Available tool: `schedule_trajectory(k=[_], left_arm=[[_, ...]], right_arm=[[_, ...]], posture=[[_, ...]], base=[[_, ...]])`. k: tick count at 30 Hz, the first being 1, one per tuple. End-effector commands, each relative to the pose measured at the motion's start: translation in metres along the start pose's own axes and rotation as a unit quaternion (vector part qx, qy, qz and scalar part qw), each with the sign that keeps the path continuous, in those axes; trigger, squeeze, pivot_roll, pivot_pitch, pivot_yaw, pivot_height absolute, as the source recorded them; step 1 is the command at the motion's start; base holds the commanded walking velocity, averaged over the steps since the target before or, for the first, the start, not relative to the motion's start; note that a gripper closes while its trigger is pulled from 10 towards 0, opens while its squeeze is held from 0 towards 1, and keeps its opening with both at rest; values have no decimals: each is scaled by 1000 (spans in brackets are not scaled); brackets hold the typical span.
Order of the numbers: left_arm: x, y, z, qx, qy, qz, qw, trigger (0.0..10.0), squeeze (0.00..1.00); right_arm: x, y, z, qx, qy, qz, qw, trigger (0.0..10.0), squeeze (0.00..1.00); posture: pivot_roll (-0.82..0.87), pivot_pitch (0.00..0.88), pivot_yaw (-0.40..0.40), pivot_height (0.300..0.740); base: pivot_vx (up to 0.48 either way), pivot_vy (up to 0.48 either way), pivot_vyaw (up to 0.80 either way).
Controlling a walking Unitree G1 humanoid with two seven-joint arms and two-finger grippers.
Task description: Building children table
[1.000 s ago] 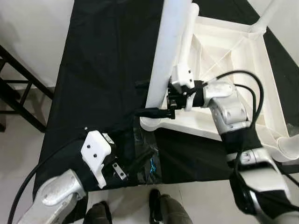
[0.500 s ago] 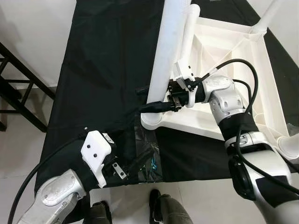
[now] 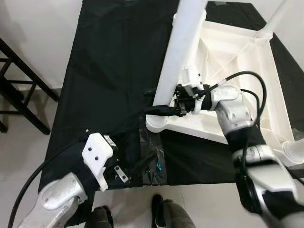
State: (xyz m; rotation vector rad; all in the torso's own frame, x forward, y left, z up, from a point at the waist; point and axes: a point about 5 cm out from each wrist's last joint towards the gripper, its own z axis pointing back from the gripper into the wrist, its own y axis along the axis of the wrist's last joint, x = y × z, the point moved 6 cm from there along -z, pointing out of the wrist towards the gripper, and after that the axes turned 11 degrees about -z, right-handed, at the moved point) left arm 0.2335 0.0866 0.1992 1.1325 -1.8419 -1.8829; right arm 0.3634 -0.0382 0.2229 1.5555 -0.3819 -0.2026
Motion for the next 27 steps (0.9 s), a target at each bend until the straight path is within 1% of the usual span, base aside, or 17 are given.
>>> schedule_trajectory(k=[1,4,5,6,12,13,15,16,17,18,19,21,23,24,25,26,27], left_arm=[[2,-1,3,-1,-6,3,1000,10000,0],[2,-1,3,-1,-6,3,1000,10000,0],[3,-1,3,-1,-11,5,1000,10000,0],[4,-1,0,2,-16,6,1000,10000,0],[6,0,-2,5,-21,7,1000,10000,0],[6,-1,-1,4,-20,6,1000,10000,0],[6,-1,-1,4,-20,6,1000,10000,0],[5,-1,-1,4,-20,6,1000,10000,0],[5,-1,-1,4,-20,6,1000,10000,0],[5,-1,-2,5,-21,7,1000,10000,0],[6,-1,-3,6,-22,7,1000,10000,0],[7,-1,-3,6,-23,7,1000,10000,0],[8,-1,-4,6,-24,7,1000,10000,0],[8,-1,-4,6,-24,7,1000,10000,0],[7,-1,-4,7,-23,7,1000,10000,0],[6,0,-4,7,-22,6,1000,10000,0],[6,0,-4,7,-22,6,1000,10000,0]], right_arm=[[-19,-81,4,-138,-152,-33,978,0,0],[-19,-81,4,-138,-152,-33,978,0,0],[-38,-89,2,-136,-210,-51,967,0,0],[-41,-84,-2,-127,-238,-57,961,0,0],[-33,-69,-11,-104,-247,-46,962,0,0],[-32,-66,-12,-100,-249,-44,962,1333,0],[-32,-66,-12,-100,-249,-44,962,1333,0],[-32,-62,-12,-95,-250,-46,962,10000,0],[-32,-62,-12,-95,-250,-46,962,10000,0],[-27,-49,-14,-75,-238,-49,967,10000,1000],[-23,-34,-15,-54,-230,-54,970,10000,1000],[-21,-24,-15,-40,-225,-56,972,10000,1000],[-23,-4,-18,-14,-167,-37,985,10000,1000],[-23,-4,-18,-14,-167,-37,985,10000,1000],[-29,3,-18,-10,-120,-17,993,10000,129],[-32,9,-15,-13,-63,4,998,10000,0],[-32,9,-15,-13,-63,4,998,10000,0]], posture=[[96,321,-116,740],[96,321,-116,740],[91,306,-102,740],[96,297,-107,740],[96,296,-107,740],[97,293,-101,740],[97,293,-101,740],[95,290,-100,740],[95,290,-100,740],[93,286,-100,740],[96,284,-100,740],[96,284,-100,740],[115,276,-98,740],[115,276,-98,740],[115,276,-98,740],[123,274,-98,740],[123,274,-98,740]], base=[[0,0,0],[0,0,0],[0,0,0],[0,0,0],[0,0,0],[0,0,0],[0,0,0],[0,0,0],[0,0,0],[0,0,0],[0,0,0],[0,0,0],[0,0,0],[0,0,0],[0,0,0],[0,0,0],[0,0,0]])
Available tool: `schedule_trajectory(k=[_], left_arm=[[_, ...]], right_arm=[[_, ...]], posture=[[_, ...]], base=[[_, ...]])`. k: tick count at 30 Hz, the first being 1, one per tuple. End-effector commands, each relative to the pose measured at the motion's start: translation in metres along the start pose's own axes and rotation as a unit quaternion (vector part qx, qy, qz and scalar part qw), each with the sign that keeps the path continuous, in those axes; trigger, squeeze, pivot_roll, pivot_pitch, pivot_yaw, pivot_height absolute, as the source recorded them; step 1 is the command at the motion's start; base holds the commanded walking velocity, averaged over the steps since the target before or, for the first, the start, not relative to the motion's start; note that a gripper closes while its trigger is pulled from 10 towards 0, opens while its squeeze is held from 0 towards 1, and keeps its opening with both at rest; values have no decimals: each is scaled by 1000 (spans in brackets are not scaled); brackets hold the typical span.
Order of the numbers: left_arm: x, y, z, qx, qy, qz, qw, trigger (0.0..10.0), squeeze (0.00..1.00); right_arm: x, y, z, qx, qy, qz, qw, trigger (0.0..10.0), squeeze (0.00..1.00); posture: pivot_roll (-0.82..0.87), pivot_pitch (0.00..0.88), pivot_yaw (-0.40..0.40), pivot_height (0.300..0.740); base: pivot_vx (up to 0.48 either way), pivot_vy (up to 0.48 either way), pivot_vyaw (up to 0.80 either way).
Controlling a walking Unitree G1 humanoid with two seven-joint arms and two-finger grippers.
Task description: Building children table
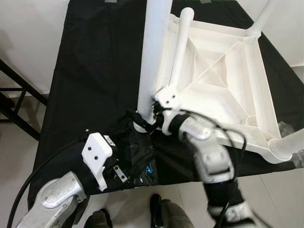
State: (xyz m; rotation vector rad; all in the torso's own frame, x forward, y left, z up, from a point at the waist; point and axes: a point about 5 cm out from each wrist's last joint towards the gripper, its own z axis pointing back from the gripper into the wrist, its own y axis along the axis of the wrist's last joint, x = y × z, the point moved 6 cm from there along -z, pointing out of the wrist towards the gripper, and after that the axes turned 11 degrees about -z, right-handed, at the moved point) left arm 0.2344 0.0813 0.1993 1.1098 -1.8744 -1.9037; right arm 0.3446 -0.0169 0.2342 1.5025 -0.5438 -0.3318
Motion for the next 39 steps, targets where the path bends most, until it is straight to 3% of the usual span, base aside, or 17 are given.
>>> schedule_trajectory(k=[1,4,5,6,15,20,21,22,23,34,37,39], left_arm=[[3,-1,0,1,-4,5,1000,10000,0],[3,-1,0,1,-4,4,1000,10000,0],[3,0,0,1,-3,3,1000,10000,0],[4,0,0,1,-3,3,1000,10000,0],[3,1,-1,3,-1,3,1000,10000,0],[3,1,0,1,-2,3,1000,10000,0],[3,1,0,1,-2,3,1000,10000,0],[3,1,0,1,-2,3,1000,10000,0],[4,1,0,0,-2,2,1000,10000,0],[2,1,1,-1,3,0,1000,10000,0],[2,2,1,0,4,0,1000,10000,0],[2,1,3,0,6,2,1000,10000,0]], right_arm=[[-10,-3,4,-1,64,3,998,10000,0],[-6,-2,8,-9,87,22,996,10000,0],[8,-2,14,-45,129,72,988,10000,0],[13,0,17,-59,150,87,983,10000,0],[24,10,22,-98,231,107,962,10000,0],[28,23,12,-80,271,82,956,10000,0],[26,21,11,-82,280,83,953,1098,0],[26,21,11,-82,280,83,953,1098,0],[22,16,12,-87,294,85,948,0,0],[26,6,15,-85,301,75,947,0,0],[28,-9,17,-94,274,75,954,0,0],[14,-37,23,-113,241,57,962,0,0]], posture=[[123,274,-98,740],[130,274,-100,740],[135,278,-104,740],[134,280,-104,740],[141,284,-102,740],[147,287,-100,740],[154,288,-102,740],[154,288,-102,740],[157,288,-103,740],[151,288,-107,740],[132,294,-119,740],[119,298,-119,740]], base=[[0,0,0],[0,0,0],[0,0,0],[0,0,0],[0,0,0],[0,0,0],[0,0,0],[0,0,0],[0,0,0],[0,0,0],[0,0,0],[0,0,0]])
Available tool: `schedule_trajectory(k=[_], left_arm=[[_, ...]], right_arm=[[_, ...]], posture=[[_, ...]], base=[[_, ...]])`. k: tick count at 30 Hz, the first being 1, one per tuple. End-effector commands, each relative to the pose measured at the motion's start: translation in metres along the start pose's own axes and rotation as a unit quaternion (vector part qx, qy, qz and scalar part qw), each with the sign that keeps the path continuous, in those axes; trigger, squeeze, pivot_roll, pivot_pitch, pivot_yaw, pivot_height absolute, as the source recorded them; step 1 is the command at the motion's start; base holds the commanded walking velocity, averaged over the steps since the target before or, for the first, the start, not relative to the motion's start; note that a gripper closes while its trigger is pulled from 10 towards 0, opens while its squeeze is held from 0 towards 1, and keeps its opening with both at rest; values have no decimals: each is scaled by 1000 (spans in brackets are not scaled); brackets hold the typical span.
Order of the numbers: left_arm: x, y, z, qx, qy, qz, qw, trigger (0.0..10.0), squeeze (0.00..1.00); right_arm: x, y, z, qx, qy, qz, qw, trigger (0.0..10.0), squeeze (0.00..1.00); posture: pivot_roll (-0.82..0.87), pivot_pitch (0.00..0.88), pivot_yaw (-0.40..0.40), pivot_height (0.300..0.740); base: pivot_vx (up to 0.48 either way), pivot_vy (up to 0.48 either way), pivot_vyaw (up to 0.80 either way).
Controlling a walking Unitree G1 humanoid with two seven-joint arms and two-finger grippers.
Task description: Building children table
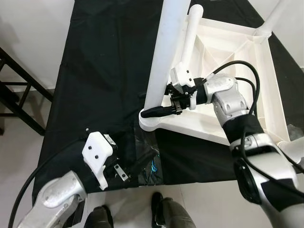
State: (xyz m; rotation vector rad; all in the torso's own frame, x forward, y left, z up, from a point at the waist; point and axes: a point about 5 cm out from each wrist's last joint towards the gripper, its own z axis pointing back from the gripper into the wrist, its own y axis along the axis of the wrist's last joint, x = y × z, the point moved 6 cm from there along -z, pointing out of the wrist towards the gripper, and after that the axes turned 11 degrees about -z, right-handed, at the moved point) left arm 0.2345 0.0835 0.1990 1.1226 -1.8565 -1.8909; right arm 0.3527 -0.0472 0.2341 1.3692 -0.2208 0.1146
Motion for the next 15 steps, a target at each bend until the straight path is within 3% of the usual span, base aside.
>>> schedule_trajectory(k=[1,3,4,5,6,7,8,9,10,11,13,15], left_arm=[[3,2,1,3,-4,2,1000,10000,0],[4,0,3,0,-5,5,1000,10000,0],[4,0,3,0,-5,5,1000,10000,0],[4,0,3,-1,-5,5,1000,10000,0],[4,0,4,-1,-7,6,1000,10000,0],[4,0,4,-1,-9,7,1000,10000,0],[4,0,4,-1,-9,7,1000,10000,0],[4,0,3,-1,-10,7,1000,10000,0],[4,0,3,-1,-10,7,1000,10000,0],[4,1,3,0,-13,8,1000,10000,0],[6,1,1,2,-17,7,1000,10000,0],[6,1,1,2,-18,7,1000,10000,0]], right_arm=[[-11,-32,-7,-55,0,-22,998,0,0],[-46,-56,-29,-44,-56,-94,993,0,0],[-46,-56,-29,-44,-56,-94,993,0,0],[-61,-67,-39,-45,-102,-136,984,0,0],[-47,-78,-35,-49,-252,-176,950,0,0],[-35,-83,-15,-51,-387,-182,902,0,0],[-35,-83,-15,-51,-387,-182,902,0,0],[-31,-87,6,-57,-478,-184,857,0,0],[-31,-87,6,-57,-478,-184,857,0,0],[-27,-83,12,-57,-503,-172,845,0,0],[-22,-71,-3,-46,-478,-156,863,0,0],[-19,-68,-9,-41,-473,-154,866,0,0]], posture=[[119,298,-119,740],[117,305,-112,740],[117,305,-112,740],[118,313,-104,740],[111,312,-102,740],[114,311,-100,740],[114,311,-100,740],[114,312,-100,740],[114,312,-100,740],[104,309,-105,740],[121,305,-110,740],[123,305,-108,740]], base=[[0,0,0],[0,0,0],[0,0,0],[0,0,0],[0,0,0],[0,0,0],[0,0,0],[0,0,0],[0,0,0],[0,0,0],[0,0,0],[0,0,0]])
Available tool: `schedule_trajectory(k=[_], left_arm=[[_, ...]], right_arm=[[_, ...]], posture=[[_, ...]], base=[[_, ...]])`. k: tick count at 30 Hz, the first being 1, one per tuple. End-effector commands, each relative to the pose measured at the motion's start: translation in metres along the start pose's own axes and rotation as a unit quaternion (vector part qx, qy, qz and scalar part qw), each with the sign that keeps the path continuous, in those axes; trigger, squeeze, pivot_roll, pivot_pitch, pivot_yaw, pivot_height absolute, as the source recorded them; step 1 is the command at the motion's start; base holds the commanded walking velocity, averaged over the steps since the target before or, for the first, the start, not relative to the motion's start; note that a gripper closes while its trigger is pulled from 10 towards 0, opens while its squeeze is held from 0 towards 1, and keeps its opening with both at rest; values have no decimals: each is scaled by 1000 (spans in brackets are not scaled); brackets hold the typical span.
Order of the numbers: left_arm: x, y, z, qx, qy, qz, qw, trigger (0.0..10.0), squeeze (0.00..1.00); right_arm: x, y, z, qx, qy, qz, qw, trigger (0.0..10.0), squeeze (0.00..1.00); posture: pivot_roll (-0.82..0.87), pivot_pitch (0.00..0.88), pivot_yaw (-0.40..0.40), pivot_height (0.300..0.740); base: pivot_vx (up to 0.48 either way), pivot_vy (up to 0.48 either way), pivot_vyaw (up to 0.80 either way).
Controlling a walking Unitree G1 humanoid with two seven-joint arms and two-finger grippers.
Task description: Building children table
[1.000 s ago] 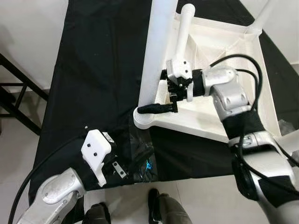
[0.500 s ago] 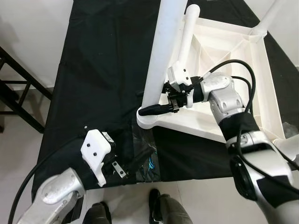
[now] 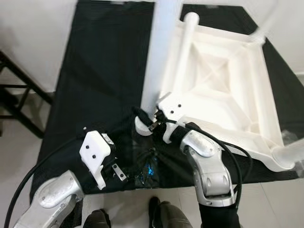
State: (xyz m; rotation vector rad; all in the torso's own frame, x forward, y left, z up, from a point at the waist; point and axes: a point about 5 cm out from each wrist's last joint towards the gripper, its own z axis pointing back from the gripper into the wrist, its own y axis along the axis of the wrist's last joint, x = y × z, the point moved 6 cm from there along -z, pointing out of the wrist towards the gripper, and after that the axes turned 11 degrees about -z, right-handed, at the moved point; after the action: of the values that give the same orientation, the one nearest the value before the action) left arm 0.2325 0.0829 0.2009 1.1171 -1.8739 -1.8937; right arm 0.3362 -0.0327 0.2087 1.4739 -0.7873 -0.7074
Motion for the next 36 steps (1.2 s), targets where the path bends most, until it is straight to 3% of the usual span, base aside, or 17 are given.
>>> schedule_trajectory(k=[1,4,5,9,10,18,21,23,24,27,28,31,32,33,34,35,36], left_arm=[[5,-1,2,-5,-12,5,1000,10000,0],[3,-1,4,-7,-10,3,1000,10000,0],[2,-1,4,-8,-10,3,1000,10000,0],[3,-1,3,-7,-11,3,1000,10000,0],[4,-1,2,-7,-13,4,1000,10000,0],[1,-4,2,-13,-5,3,1000,10000,0],[-4,-10,0,-25,12,3,1000,10000,0],[-14,-18,-1,-40,45,6,998,10000,0],[-14,-18,-1,-40,45,6,998,10000,0],[-38,-30,1,-66,117,5,991,10000,0],[-38,-30,1,-66,117,5,991,10000,0],[-56,-35,7,-71,168,7,983,10000,0],[-60,-35,9,-70,178,5,982,10000,0],[-61,-35,10,-69,183,3,981,10000,0],[-63,-36,11,-71,189,2,979,10000,0],[-63,-36,11,-71,189,2,979,10000,0],[-66,-38,15,-70,201,9,977,10000,0]], right_arm=[[20,-44,-1,-87,-70,4,994,0,0],[17,-39,0,-87,-88,0,992,0,0],[16,-37,-1,-87,-92,4,992,10000,0],[17,-30,1,-83,-120,6,989,10000,0],[22,-26,1,-75,-129,0,989,10000,1000],[38,-5,3,-24,-153,4,988,10000,1000],[37,-8,15,-12,-152,8,988,10000,1000],[34,-15,29,-11,-142,14,990,10000,1000],[34,-15,29,-11,-142,14,990,10000,1000],[22,-26,43,-13,-97,18,995,10000,1000],[22,-26,43,-13,-97,18,995,10000,1000],[5,-28,52,0,-32,10,999,10000,1000],[5,-28,54,2,-28,10,1000,10000,820],[7,-28,55,3,-30,11,999,10000,820],[10,-29,56,3,-37,10,999,10000,294],[10,-29,56,3,-37,10,999,10000,294],[14,-30,59,5,-46,10,999,10000,0]], posture=[[136,308,-99,740],[139,307,-92,740],[134,308,-90,740],[132,307,-90,740],[127,305,-89,740],[117,303,-94,740],[103,301,-96,740],[87,296,-94,740],[87,296,-94,740],[83,294,-94,740],[83,294,-94,740],[67,283,-87,740],[68,278,-87,740],[68,278,-87,740],[69,275,-85,740],[69,275,-85,740],[68,271,-83,740]], base=[[0,0,0],[0,0,0],[0,0,0],[0,0,0],[0,0,0],[0,0,0],[0,0,0],[0,0,0],[0,0,0],[0,0,0],[0,0,0],[0,0,0],[0,0,0],[0,0,0],[0,0,0],[0,0,0],[0,0,0]])
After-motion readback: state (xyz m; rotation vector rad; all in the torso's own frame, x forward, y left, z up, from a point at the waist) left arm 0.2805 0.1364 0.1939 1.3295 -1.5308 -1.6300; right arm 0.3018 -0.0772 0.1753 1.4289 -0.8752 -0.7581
